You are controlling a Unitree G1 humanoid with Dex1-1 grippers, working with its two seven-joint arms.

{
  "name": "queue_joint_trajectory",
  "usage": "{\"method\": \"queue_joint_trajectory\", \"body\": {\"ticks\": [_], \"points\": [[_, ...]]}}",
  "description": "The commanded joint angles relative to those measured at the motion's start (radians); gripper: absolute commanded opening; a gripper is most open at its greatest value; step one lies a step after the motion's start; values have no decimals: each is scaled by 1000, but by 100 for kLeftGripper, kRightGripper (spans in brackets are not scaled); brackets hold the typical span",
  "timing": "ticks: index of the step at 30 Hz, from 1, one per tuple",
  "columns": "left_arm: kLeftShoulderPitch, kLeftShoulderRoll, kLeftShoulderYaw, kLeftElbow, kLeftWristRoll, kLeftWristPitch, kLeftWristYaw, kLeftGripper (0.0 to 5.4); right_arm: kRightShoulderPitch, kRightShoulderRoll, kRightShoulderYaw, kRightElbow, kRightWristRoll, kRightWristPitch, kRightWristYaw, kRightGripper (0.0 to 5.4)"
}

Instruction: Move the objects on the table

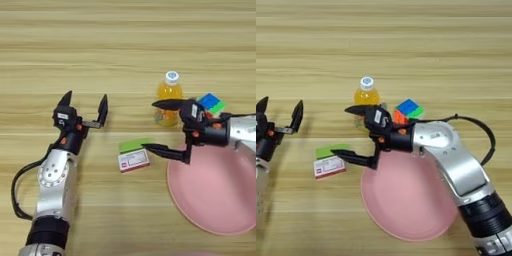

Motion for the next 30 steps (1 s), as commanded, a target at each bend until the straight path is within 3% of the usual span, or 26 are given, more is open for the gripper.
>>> {"method": "queue_joint_trajectory", "body": {"ticks": [1,8,15,20,25,30], "points": [[-14,1,6,11,-9,-14,-8,529,35,-98,-54,-17,33,-13,83,540],[-16,7,15,18,-15,-20,-22,529,78,-186,-105,21,32,-43,142,540],[-17,5,19,22,-14,-27,-28,529,136,-250,-88,70,-14,-127,205,540],[-13,7,14,19,8,-29,-17,529,149,-243,-32,124,-98,-191,201,540],[-15,12,10,27,48,-32,16,529,157,-242,3,149,-140,-226,205,540],[-32,20,17,60,145,-15,129,529,153,-228,28,176,-163,-235,198,540]]}}
